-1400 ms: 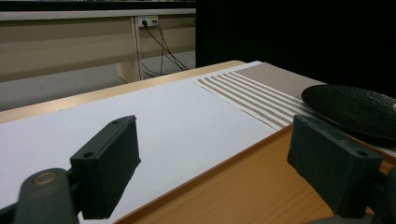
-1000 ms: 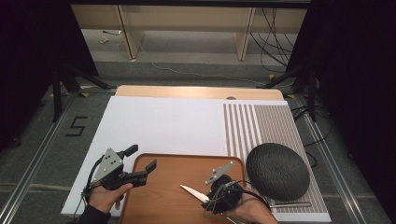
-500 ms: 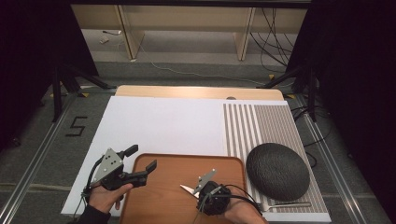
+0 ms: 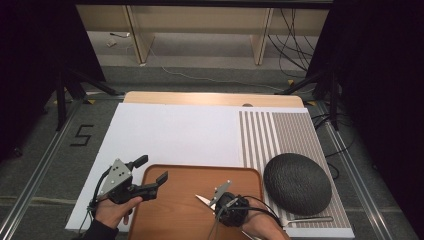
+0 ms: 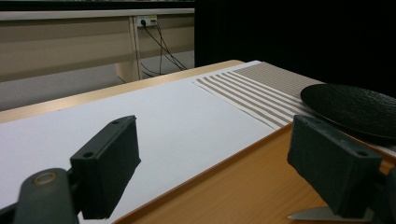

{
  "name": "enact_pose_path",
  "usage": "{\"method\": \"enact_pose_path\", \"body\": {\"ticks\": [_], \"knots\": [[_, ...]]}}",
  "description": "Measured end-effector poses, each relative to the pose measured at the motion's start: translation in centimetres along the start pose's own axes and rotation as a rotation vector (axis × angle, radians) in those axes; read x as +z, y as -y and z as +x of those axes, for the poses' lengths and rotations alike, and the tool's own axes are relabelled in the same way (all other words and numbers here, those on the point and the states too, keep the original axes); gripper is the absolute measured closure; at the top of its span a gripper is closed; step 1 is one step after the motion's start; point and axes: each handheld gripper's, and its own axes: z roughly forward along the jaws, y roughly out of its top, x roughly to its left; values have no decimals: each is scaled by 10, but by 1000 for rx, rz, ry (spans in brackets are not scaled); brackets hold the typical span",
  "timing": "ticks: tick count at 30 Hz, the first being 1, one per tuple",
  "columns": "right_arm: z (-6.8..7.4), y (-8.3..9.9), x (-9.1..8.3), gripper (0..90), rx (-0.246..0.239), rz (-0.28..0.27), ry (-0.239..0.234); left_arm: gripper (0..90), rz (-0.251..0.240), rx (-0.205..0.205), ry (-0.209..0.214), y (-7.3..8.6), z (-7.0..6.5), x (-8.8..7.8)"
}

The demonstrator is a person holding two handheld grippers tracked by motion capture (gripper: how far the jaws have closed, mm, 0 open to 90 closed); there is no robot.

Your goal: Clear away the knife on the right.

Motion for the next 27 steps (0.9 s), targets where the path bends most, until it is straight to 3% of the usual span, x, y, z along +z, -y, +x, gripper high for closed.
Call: {"method": "enact_pose_path", "body": {"ticks": [14, 19, 27], "knots": [[-15, 8, -6, 900, 36, 17, 75, 160, -2, 1, 0, 0, 0, 0], [-20, 13, -10, 900, 81, 41, 97, 160, -4, 0, -1, 0, 0, -1], [-31, 24, -16, 900, 125, 62, 93, 161, -5, 0, -1, -1, 0, -1]]}}
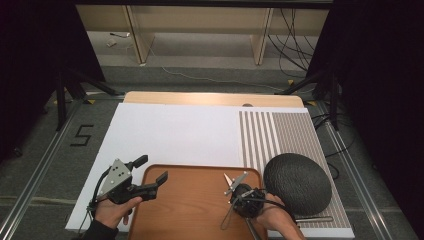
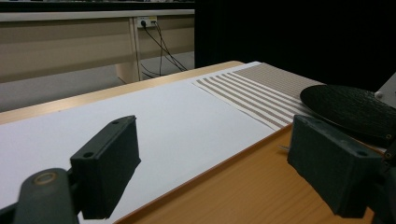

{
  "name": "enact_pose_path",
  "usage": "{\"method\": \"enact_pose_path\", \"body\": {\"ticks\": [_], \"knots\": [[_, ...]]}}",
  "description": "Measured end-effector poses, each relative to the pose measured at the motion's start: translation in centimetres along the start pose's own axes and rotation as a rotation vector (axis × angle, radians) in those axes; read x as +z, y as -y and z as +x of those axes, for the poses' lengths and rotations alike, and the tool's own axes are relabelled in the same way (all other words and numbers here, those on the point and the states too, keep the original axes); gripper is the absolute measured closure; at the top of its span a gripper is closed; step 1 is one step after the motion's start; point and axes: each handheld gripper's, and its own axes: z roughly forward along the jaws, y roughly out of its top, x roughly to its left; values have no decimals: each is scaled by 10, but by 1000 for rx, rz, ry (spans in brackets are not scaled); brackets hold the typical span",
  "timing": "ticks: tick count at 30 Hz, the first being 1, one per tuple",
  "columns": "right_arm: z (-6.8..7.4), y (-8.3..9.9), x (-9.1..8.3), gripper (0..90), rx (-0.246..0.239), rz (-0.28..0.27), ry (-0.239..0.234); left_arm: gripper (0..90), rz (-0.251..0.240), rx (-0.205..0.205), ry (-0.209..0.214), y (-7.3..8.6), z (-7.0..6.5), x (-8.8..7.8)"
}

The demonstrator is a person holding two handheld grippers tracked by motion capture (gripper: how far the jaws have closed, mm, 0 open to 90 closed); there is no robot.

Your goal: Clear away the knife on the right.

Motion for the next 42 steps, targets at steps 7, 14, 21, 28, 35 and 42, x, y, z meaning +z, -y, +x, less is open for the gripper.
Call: {"method": "enact_pose_path", "body": {"ticks": [7, 14, 21, 28, 35, 42], "knots": [[-4, 7, -3, 900, 9, 19, 25, 160, -1, 1, 0, 0, 0, 0], [-9, 14, -6, 900, 33, 37, 26, 160, -2, 1, 0, 0, 0, 0], [-13, 21, -8, 900, 60, 45, 21, 161, -1, 1, 0, 0, 0, -1], [-17, 28, -10, 900, 73, 46, 23, 161, -2, 0, 0, 0, 0, -1], [-21, 32, -14, 900, 107, 1, 2, 161, -1, -1, 2, 0, 1, -1], [-32, 39, -30, 720, 170, -132, -54, 160, 5, -6, 7, -1, 3, -3]]}}
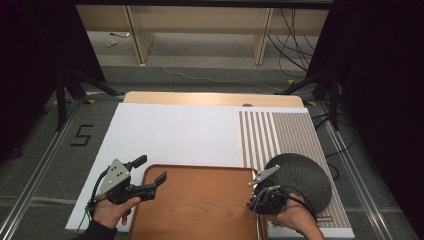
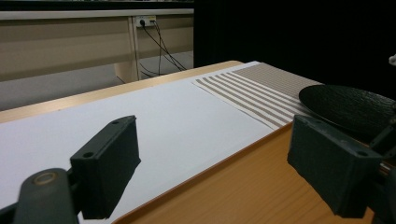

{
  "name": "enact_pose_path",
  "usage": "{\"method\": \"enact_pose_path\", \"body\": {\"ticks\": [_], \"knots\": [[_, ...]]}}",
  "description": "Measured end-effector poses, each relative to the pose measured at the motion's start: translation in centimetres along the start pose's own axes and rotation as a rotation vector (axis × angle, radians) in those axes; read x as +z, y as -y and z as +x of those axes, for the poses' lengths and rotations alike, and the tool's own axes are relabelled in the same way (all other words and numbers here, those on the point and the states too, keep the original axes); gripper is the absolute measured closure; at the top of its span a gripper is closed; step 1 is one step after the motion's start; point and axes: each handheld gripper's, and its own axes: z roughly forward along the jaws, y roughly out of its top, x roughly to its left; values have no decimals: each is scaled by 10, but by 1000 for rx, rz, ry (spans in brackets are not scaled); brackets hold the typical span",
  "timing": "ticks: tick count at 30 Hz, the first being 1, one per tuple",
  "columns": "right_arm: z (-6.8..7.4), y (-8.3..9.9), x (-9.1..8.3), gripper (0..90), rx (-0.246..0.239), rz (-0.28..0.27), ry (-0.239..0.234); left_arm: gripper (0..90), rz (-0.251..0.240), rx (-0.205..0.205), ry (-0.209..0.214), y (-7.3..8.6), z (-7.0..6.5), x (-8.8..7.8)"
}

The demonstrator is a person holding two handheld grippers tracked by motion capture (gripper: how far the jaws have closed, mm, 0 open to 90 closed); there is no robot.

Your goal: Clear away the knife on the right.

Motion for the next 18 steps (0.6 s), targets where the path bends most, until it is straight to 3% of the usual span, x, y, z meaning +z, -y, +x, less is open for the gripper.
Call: {"method": "enact_pose_path", "body": {"ticks": [8, 18], "knots": [[-9, 3, -12, 480, 46, -94, -17, 159, 2, -10, 7, 1, -1, -2], [-13, 10, -28, 353, 109, -207, -36, 159, 7, -8, 0, 2, 0, -6]]}}
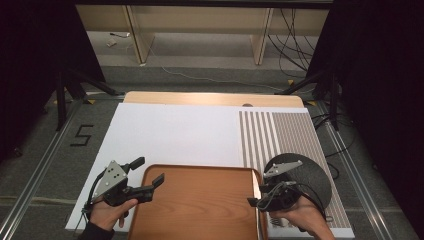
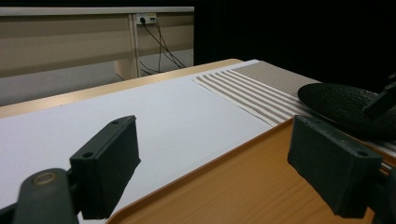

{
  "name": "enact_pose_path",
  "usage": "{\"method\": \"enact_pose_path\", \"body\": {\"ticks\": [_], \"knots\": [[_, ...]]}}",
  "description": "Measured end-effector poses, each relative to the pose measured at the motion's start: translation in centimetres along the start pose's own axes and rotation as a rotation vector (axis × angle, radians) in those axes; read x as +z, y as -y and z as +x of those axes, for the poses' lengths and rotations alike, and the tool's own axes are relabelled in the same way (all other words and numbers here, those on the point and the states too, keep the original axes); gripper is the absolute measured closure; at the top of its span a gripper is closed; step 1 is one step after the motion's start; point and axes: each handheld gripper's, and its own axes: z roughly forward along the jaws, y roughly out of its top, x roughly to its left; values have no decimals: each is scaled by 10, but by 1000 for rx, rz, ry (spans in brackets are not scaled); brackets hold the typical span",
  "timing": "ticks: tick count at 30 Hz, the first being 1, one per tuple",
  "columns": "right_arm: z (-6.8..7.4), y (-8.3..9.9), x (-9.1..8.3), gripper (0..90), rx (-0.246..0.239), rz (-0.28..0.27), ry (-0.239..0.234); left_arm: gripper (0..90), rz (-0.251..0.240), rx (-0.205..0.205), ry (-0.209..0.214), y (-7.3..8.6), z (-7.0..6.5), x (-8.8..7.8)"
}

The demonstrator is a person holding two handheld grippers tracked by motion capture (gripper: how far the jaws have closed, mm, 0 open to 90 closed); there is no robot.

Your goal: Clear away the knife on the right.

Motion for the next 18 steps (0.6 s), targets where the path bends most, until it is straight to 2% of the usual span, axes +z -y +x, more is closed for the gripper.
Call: {"method": "enact_pose_path", "body": {"ticks": [8, 18], "knots": [[-6, 8, -13, 306, 22, -70, 19, 159, 7, 7, 2, 1, -1, 1], [-13, 21, -24, 276, 34, -98, 28, 159, 11, 10, -1, 1, -1, 2]]}}
